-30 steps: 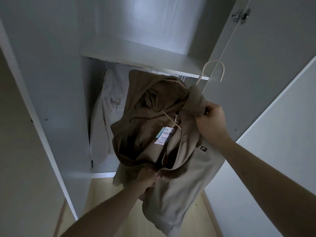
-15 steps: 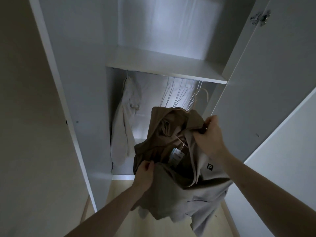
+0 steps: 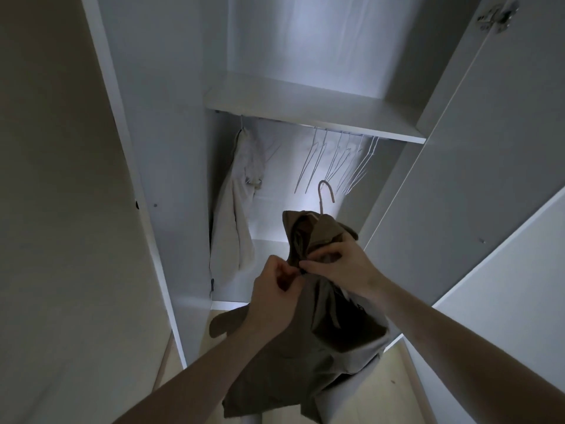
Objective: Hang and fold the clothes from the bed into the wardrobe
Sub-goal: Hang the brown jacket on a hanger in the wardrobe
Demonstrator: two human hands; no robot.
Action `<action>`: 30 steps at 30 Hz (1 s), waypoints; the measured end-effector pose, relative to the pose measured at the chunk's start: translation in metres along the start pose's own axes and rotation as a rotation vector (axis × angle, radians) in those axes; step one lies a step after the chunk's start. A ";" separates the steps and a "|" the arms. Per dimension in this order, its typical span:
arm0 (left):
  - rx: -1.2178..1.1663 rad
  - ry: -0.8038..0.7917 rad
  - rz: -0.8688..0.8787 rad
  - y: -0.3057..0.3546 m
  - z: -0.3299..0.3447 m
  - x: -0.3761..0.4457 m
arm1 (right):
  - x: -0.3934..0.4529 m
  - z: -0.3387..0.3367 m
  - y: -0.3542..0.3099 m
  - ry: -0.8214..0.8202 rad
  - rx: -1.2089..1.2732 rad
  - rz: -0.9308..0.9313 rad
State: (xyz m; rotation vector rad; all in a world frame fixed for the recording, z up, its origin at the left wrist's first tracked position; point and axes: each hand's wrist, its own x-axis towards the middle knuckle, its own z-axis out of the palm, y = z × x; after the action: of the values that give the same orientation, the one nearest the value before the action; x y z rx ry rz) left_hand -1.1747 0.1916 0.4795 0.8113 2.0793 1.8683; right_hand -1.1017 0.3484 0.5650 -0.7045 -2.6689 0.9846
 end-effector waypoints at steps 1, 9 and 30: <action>0.003 0.005 0.038 0.003 -0.002 0.000 | 0.000 0.002 -0.003 -0.008 0.002 -0.020; 0.016 0.066 0.159 0.013 -0.010 0.012 | 0.003 -0.002 -0.007 -0.057 0.117 -0.169; 0.192 0.101 0.172 0.016 -0.018 0.008 | 0.028 0.013 0.007 0.179 0.325 -0.014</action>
State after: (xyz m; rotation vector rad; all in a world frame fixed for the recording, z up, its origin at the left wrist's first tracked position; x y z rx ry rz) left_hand -1.1864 0.1811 0.4989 0.9881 2.3472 1.8481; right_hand -1.1284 0.3596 0.5514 -0.6661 -2.2852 1.2483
